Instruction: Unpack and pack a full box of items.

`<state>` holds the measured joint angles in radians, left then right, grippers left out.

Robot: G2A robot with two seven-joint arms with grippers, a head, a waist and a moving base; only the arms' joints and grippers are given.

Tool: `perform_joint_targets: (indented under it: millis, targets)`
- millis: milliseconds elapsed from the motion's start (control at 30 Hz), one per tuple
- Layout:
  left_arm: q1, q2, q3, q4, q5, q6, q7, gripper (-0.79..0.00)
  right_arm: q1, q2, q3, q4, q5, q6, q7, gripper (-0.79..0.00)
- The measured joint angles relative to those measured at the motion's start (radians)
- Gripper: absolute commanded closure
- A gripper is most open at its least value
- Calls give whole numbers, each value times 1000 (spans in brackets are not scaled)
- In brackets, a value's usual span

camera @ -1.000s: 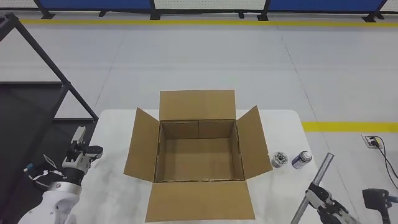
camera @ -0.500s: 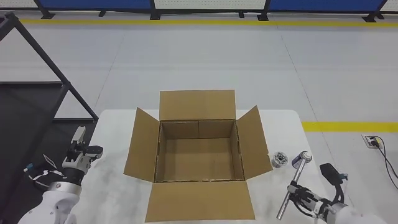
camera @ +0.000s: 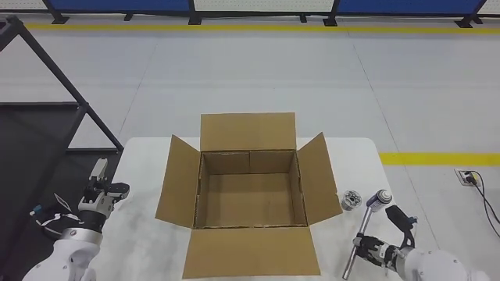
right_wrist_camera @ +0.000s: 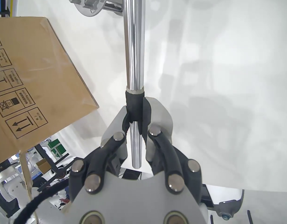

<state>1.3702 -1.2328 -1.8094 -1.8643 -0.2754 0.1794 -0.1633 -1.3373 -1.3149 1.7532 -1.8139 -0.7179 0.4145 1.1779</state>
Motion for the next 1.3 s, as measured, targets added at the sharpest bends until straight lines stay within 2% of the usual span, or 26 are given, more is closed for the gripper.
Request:
perform_joint_targets:
  millis: [433,933,1000,1067,1300]
  targets:
    - [0,0,0,0,0,0,0,-785,40,15,-84,44,-121,78,-11,0]
    - [0,0,0,0,0,0,0,-785,54,33,-129,72,-191,74,30,0]
    - [0,0,0,0,0,0,0,-785,54,35,-133,73,-194,76,34,-105]
    - [0,0,0,0,0,0,0,-785,56,37,-135,78,-197,76,38,-160]
    - [0,0,0,0,0,0,0,-785,67,42,-151,94,-206,76,47,-200]
